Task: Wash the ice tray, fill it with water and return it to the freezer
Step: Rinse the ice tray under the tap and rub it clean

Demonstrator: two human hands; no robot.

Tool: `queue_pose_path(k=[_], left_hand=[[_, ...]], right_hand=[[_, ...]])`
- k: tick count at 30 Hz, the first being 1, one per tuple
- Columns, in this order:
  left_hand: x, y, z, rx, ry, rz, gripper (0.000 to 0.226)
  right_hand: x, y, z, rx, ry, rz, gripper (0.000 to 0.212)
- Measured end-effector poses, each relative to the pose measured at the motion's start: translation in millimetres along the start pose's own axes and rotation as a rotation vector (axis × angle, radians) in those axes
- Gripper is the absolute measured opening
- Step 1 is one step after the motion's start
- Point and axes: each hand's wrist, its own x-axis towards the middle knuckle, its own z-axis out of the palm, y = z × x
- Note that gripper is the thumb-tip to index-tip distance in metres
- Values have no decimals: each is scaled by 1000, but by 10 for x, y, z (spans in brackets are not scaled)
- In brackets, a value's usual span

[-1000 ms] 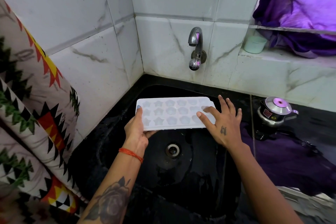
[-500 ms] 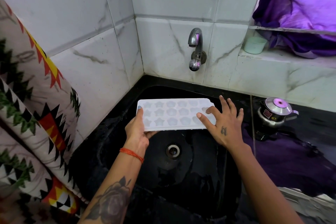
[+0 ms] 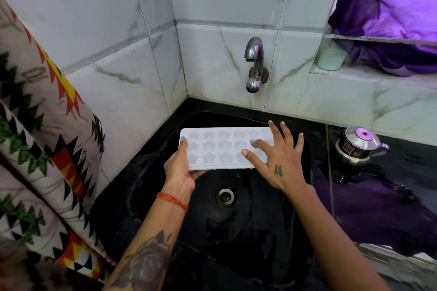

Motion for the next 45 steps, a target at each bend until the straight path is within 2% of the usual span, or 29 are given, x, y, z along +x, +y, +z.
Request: queue_pose_path(k=[6,11,20,26,37,45], left_hand=[[-5,-12,-14,-2,-2,-9,24],[-23,-10,-11,-4,-13,-1,24],[-51,4,4,2,-9,-2,25],[-52,3,5,2,-9,1,24],[-49,-5,8,6,-10,7,24],[-46,-16,3,3,-11,1,25]], right_hand=[[-23,18,-4,-11,12,5,70],[-25,24,-24,-44,-14,38,75],[-21,38,-26,33,-30,16,77],[-45,45,-16,-18,-3,36,67],[-38,59,-31,53,-68,36,80],[-47,65,-50,6,-44,32,69]])
